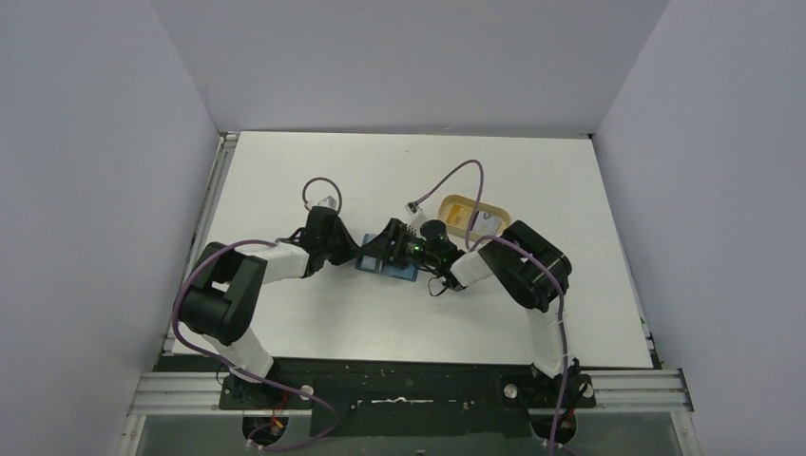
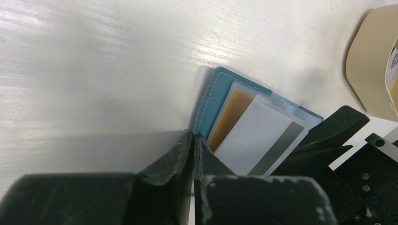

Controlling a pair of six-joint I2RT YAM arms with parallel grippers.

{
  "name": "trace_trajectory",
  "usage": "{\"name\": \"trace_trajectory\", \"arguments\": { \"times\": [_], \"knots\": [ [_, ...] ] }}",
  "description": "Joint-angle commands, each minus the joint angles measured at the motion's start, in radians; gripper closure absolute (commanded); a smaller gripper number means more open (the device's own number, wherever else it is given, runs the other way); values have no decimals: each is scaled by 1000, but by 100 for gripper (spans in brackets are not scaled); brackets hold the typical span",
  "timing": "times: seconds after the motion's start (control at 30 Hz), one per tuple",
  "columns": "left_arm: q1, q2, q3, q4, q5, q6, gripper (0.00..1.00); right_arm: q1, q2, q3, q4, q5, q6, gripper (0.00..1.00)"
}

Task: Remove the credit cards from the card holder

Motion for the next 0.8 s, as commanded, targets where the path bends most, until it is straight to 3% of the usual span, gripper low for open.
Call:
{"name": "trace_trajectory", "arguments": {
  "times": [0.0, 0.37, 0.77],
  "knots": [
    [-18, 23, -2, -65, 23, 16, 100, 26, -18, 34, 25, -15, -10, 32],
    [-15, 31, -14, -56, 25, 12, 100, 5, -94, -35, 60, -4, -6, 32],
    [-14, 35, -10, -58, 28, 14, 100, -43, -136, -110, 71, -3, -9, 40]
  ]
}}
